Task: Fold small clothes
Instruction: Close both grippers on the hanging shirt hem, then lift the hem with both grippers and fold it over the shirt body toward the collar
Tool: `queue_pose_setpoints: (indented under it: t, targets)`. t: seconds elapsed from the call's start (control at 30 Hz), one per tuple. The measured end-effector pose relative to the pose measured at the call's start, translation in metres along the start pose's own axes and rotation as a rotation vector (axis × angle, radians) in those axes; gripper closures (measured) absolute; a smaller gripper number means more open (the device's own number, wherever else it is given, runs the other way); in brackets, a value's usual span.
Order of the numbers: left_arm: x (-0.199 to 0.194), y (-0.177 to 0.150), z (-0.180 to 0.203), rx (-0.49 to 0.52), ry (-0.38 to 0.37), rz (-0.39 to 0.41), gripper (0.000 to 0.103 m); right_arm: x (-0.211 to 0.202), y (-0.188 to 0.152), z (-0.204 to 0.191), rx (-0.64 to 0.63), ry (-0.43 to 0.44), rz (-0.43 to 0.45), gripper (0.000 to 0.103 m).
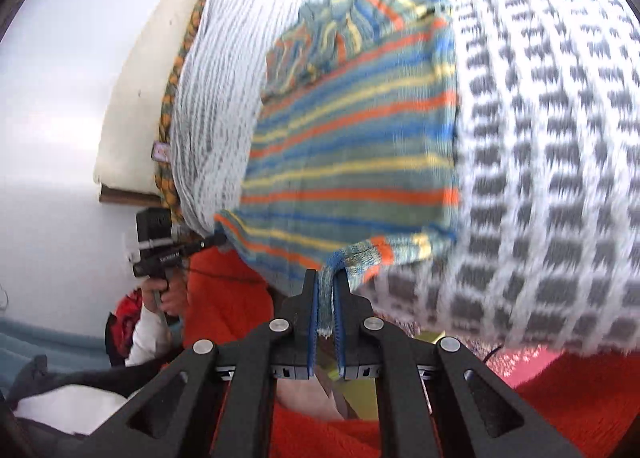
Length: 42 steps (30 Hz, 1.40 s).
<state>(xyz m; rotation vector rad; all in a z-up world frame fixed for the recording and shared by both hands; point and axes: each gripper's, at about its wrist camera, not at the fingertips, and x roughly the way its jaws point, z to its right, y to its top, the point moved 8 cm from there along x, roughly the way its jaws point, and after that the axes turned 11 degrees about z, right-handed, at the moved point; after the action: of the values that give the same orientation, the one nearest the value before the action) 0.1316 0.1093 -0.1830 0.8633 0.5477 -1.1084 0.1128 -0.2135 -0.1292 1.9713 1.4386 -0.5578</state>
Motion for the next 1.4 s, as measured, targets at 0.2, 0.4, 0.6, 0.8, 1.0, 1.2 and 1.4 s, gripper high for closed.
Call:
queue_pose_setpoints:
  t: [0.2,0.4,0.6,0.8,1.0,1.2,1.4]
  targets:
    - [0.017,0.01,0.007,-0.014,0.006,-0.011,0.1,-0.002,0.026,0.0,0.018,0.0,0.056,0.096]
    - [0.027,0.003,0.007,-0.017,0.01,-0.046,0.1,-0.004,0.034,0.01,0.05,0.002,0.075,0.095]
    - [0.033,-0.008,0.002,0.012,0.053,-0.079,0.1,-0.005,0.025,0.028,0.052,-0.061,0.034,0.09]
    - [0.03,-0.011,0.003,0.007,0.038,-0.072,0.1,0.006,-0.023,0.036,-0.097,-0.243,-0.176,0.031]
    - [0.027,-0.017,0.003,-0.009,0.021,-0.068,0.1,0.037,-0.047,0.038,-0.063,-0.222,-0.238,0.031]
    - [0.005,-0.02,0.0,-0.052,0.0,-0.013,0.1,0.046,-0.064,0.043,-0.136,-0.296,-0.3,0.096]
    - [-0.01,-0.011,-0.004,-0.182,-0.104,0.055,0.1,0.003,-0.04,0.018,-0.06,-0.149,-0.188,0.096]
